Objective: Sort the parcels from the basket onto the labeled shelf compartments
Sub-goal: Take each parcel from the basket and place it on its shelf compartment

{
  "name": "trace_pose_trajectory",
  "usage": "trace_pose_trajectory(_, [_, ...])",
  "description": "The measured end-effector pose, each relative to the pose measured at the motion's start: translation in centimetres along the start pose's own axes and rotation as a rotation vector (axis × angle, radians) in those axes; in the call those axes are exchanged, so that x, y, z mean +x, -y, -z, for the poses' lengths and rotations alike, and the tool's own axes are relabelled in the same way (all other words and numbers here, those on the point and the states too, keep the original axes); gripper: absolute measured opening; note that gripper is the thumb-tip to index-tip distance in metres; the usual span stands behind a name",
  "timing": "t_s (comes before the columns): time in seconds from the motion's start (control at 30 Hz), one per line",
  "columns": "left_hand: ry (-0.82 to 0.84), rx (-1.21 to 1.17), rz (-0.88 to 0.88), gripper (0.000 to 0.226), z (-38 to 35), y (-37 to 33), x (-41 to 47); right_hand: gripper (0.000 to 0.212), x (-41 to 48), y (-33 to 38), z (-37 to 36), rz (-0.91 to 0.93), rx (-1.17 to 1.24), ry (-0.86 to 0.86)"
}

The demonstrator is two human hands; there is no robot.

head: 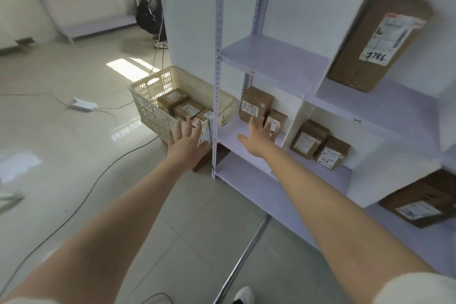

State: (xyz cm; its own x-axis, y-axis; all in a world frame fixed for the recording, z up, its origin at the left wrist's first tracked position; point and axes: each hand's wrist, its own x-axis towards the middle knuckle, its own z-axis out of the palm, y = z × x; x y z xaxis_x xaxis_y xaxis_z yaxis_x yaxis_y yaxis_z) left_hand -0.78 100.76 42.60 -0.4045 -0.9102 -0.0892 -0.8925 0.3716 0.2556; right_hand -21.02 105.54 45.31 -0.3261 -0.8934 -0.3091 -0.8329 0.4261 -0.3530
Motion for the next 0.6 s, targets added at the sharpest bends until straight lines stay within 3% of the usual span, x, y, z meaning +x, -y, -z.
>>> trace_pose_trajectory(0.3, [-0.031, 0.011, 0.109, 0.069, 2.1, 7.7, 1.2, 0.082, 3.2, 8.7, -2.0, 0.105, -0.047, 0.085])
trace_pose_trajectory(0.6, [-0.059, 0.085, 0.193, 0.073, 3.9, 13.3, 10.5, 0.077, 13.7, 13.7, -1.5, 0.237, -0.092, 0.158])
